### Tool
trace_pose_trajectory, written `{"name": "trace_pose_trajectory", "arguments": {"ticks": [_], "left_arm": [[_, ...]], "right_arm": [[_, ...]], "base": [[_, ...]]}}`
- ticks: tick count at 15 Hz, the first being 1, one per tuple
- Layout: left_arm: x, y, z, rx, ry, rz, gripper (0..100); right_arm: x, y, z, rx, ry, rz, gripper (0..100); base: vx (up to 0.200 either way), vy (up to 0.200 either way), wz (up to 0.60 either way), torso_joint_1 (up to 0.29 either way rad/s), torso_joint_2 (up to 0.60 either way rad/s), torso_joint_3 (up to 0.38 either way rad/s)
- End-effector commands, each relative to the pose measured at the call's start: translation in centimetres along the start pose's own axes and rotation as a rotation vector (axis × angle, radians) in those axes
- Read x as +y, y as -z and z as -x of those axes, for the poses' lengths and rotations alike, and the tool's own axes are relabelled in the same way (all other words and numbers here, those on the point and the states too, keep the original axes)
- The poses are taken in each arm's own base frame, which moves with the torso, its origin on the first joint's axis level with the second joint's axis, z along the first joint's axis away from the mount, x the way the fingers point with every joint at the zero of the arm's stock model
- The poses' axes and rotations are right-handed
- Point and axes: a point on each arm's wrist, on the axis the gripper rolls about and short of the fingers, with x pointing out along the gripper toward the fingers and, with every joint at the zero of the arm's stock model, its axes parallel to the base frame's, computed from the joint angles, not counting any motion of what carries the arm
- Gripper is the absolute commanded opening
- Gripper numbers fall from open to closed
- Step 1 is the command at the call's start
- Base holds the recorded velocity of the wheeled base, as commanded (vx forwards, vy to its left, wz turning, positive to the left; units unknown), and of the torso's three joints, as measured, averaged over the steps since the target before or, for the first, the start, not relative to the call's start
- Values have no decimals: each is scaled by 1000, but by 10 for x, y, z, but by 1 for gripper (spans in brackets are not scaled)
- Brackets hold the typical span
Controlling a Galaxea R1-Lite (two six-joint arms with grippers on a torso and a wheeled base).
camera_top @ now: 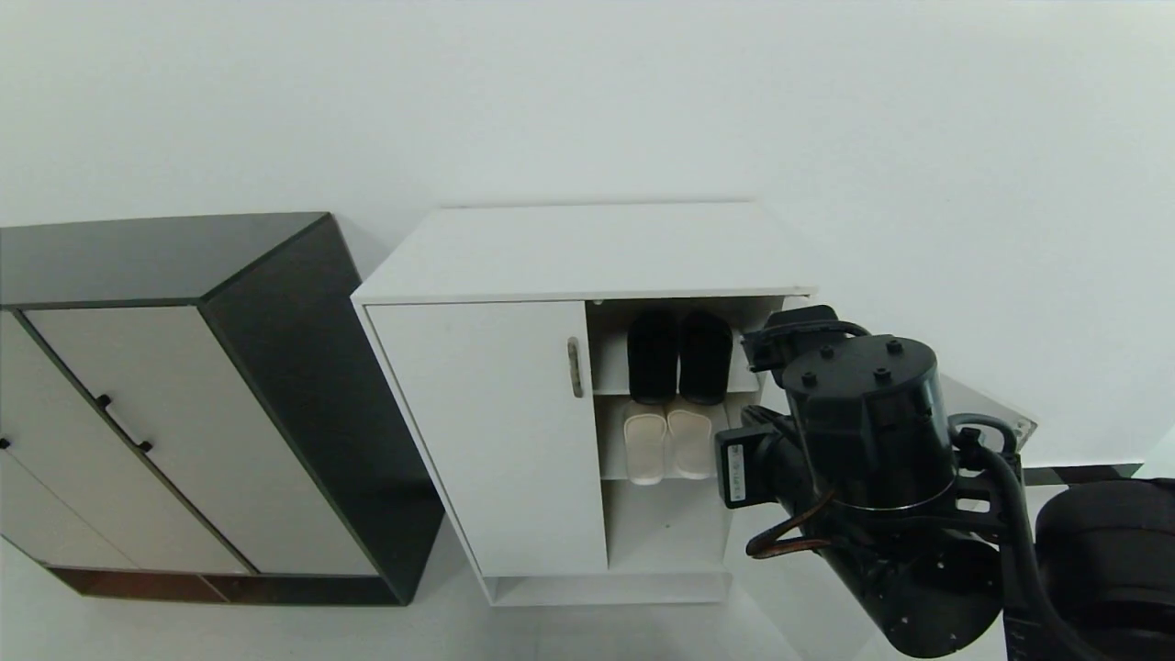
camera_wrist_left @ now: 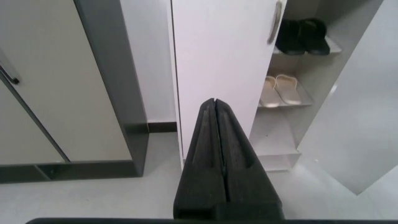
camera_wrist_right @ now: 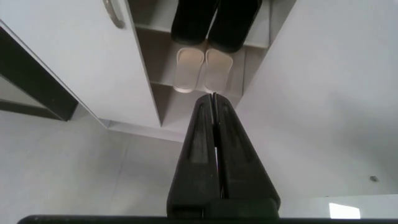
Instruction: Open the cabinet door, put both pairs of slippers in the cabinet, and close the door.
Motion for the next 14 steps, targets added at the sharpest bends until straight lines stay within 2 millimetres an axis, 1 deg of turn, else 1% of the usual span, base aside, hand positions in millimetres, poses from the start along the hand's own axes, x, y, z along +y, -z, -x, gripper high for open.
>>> {"name": "trace_pose_trajectory", "arguments": {"ticks": [1, 7, 9, 12, 14], "left_arm": [[0, 0, 0, 1, 0, 0, 0], [0, 0, 0, 1, 0, 1, 0], [0, 0, 0, 1, 0, 1, 0], [0, 0, 0, 1, 0, 1, 0], [0, 0, 0, 1, 0, 6, 0]], "right_arm": [[0, 1, 0, 2, 0, 2, 0], [-1, 4, -1, 8, 4, 21, 0], [-1, 4, -1, 9, 5, 23, 0], [-1, 6, -1, 15, 6, 33, 0], [-2, 6, 0, 13, 5, 37, 0]], "base": [[0, 0, 0, 212, -525, -305], [0, 0, 0, 236, -562, -313], [0, 0, 0, 110, -225, -127], [0, 0, 0, 15, -30, -12], [0, 0, -600, 2, -12, -5]]}}
